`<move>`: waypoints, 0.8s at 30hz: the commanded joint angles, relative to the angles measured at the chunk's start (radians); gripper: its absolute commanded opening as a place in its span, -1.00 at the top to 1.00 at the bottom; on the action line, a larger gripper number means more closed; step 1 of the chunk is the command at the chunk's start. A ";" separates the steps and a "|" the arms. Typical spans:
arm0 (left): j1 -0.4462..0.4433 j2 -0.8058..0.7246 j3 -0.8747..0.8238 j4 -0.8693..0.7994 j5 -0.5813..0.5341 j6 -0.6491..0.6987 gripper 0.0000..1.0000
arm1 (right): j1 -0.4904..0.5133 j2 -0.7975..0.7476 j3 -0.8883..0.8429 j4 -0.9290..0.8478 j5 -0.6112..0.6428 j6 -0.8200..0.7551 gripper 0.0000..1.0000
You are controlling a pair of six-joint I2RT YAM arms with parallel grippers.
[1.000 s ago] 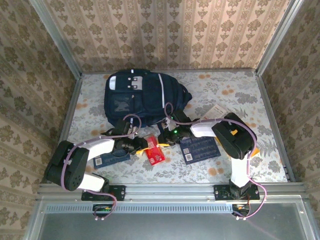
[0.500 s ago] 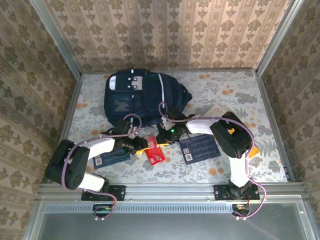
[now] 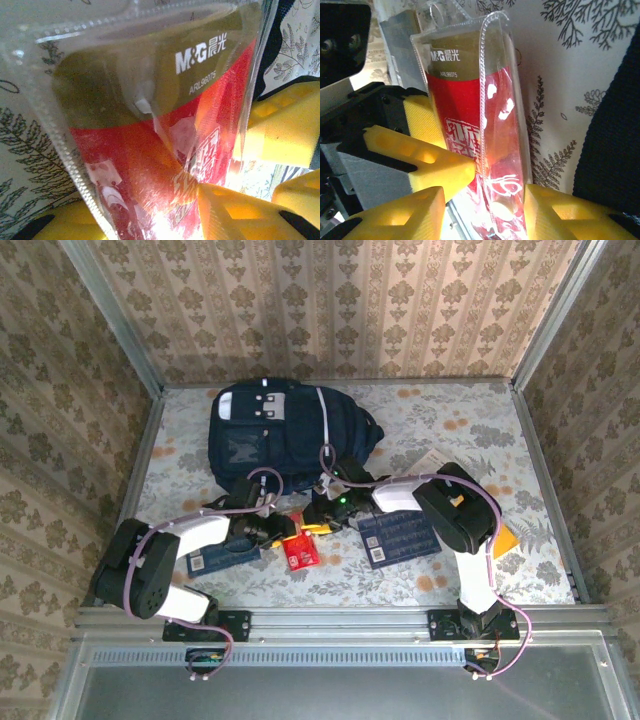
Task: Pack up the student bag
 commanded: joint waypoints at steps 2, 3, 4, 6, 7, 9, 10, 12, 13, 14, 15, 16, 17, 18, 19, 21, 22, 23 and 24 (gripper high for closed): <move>-0.033 0.056 -0.044 0.102 0.001 0.029 0.21 | 0.018 0.018 -0.047 0.160 -0.069 0.124 0.11; -0.031 0.049 -0.046 0.105 0.004 0.025 0.23 | 0.017 0.020 -0.049 0.152 -0.062 0.118 0.13; -0.030 0.037 -0.047 0.106 0.006 0.024 0.31 | 0.016 0.020 -0.050 0.145 -0.053 0.113 0.15; -0.027 0.012 -0.051 0.111 0.014 0.019 0.54 | 0.011 0.023 -0.053 0.131 -0.039 0.105 0.18; -0.025 -0.009 -0.052 0.110 0.016 0.014 0.63 | 0.008 0.023 -0.056 0.132 -0.032 0.103 0.19; -0.023 -0.056 -0.052 0.102 0.015 0.011 0.74 | 0.001 0.017 -0.064 0.131 -0.021 0.103 0.20; -0.023 -0.079 -0.051 0.096 0.014 0.012 0.77 | -0.001 0.014 -0.067 0.131 -0.018 0.103 0.20; -0.019 -0.130 -0.049 0.089 0.014 0.007 0.81 | -0.005 0.007 -0.073 0.134 -0.013 0.105 0.21; -0.020 -0.151 -0.049 0.089 0.015 0.003 0.83 | -0.005 0.004 -0.074 0.133 -0.012 0.104 0.21; -0.018 -0.174 -0.048 0.088 0.015 -0.001 0.87 | -0.007 -0.002 -0.075 0.130 -0.008 0.103 0.21; -0.017 -0.193 -0.048 0.085 0.017 -0.008 0.92 | -0.010 -0.008 -0.076 0.125 0.002 0.100 0.21; -0.014 -0.216 -0.047 0.085 0.019 -0.014 0.96 | -0.015 -0.026 -0.082 0.112 0.021 0.091 0.21; -0.011 -0.239 -0.046 0.082 0.020 -0.023 0.99 | -0.022 -0.049 -0.089 0.094 0.045 0.079 0.18; -0.008 -0.261 -0.046 0.078 0.019 -0.030 1.00 | -0.032 -0.074 -0.099 0.080 0.068 0.069 0.14; -0.004 -0.289 -0.045 0.070 0.018 -0.038 1.00 | -0.045 -0.110 -0.115 0.072 0.101 0.064 0.07; 0.000 -0.349 -0.046 0.061 0.013 -0.058 1.00 | -0.075 -0.178 -0.157 0.086 0.147 0.077 -0.05; 0.025 -0.384 -0.048 0.062 0.011 -0.069 1.00 | -0.087 -0.216 -0.185 0.107 0.162 0.093 -0.12; 0.036 -0.415 -0.051 0.066 0.008 -0.083 1.00 | -0.097 -0.245 -0.207 0.139 0.166 0.111 -0.17; 0.041 -0.456 -0.059 0.085 0.004 -0.103 1.00 | -0.100 -0.276 -0.232 0.181 0.166 0.136 -0.22</move>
